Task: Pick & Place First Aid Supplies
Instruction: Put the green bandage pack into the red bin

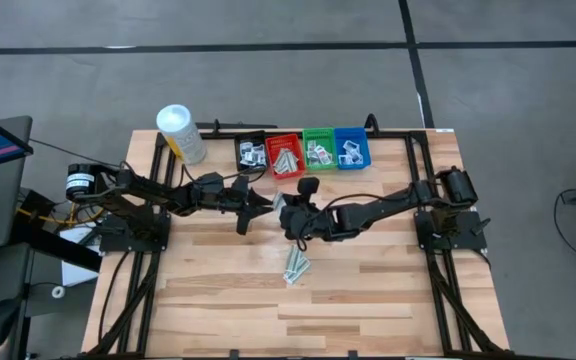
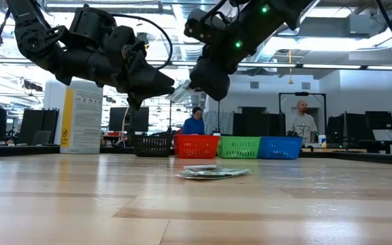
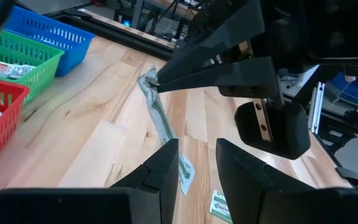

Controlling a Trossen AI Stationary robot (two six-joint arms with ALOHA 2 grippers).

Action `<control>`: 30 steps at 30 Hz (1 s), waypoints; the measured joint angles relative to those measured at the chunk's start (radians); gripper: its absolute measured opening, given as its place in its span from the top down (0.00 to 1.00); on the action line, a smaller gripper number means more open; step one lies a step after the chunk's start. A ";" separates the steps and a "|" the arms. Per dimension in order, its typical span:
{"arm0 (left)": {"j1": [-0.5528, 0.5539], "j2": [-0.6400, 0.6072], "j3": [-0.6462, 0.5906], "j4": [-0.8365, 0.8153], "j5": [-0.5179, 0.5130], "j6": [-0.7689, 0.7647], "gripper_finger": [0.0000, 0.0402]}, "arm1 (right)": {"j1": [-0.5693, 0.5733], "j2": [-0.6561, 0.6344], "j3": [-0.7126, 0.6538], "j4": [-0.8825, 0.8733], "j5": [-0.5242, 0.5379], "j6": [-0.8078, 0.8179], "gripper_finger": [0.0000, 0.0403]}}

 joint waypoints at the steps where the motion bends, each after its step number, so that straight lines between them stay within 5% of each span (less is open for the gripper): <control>1: 0.000 0.000 0.000 0.000 0.000 0.002 0.73 | 0.003 0.000 0.000 0.000 0.004 0.000 1.00; 30: 0.000 0.000 0.000 -0.014 -0.045 0.065 0.73 | 0.065 0.000 0.002 -0.002 0.029 0.016 1.00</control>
